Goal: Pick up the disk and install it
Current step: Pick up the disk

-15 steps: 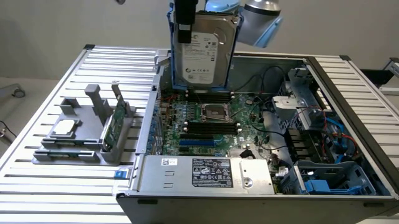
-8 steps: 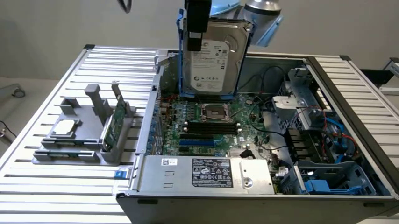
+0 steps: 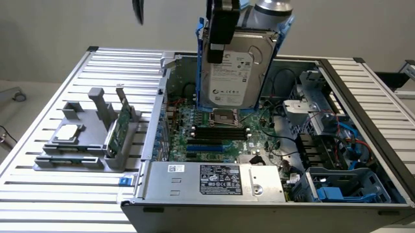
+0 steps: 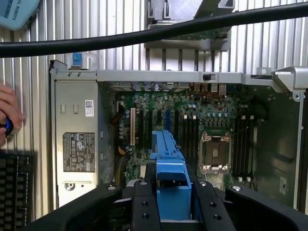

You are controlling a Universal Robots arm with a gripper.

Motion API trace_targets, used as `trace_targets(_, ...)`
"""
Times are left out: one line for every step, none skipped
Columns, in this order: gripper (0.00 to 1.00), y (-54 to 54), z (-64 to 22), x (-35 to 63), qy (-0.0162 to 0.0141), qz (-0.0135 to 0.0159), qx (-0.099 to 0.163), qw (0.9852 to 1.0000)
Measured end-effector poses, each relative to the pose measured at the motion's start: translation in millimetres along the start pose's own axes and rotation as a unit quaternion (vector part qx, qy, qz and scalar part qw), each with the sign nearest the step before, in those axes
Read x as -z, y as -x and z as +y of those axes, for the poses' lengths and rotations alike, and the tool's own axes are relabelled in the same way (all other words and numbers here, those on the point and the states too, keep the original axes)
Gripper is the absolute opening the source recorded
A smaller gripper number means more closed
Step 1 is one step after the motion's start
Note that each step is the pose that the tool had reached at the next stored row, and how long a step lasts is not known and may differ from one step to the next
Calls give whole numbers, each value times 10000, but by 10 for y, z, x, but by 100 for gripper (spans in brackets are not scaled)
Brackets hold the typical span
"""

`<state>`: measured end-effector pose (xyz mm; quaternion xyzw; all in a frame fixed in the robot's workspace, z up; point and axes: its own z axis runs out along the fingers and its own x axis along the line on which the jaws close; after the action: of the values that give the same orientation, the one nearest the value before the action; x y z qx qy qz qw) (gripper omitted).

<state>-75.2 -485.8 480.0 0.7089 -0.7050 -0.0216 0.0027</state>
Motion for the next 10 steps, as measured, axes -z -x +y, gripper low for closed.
trace_targets(33,-32,-22,1,0,0,0,10000)
trace_targets(33,-65,-44,2,0,0,0,10000)
trace_targets(33,-97,-66,4,0,0,1,10000)
trace_targets(33,-131,-88,5,0,0,0,10000)
trace_targets(33,-163,-109,6,0,0,0,10000)
trace_targets(33,-197,-128,6,0,0,0,10000)
trace_targets(33,-231,-146,7,0,0,0,10000)
trace_targets(33,-265,-165,7,0,0,0,10000)
trace_targets(33,-299,-185,7,0,0,0,10000)
trace_targets(33,-334,-205,8,0,0,0,10000)
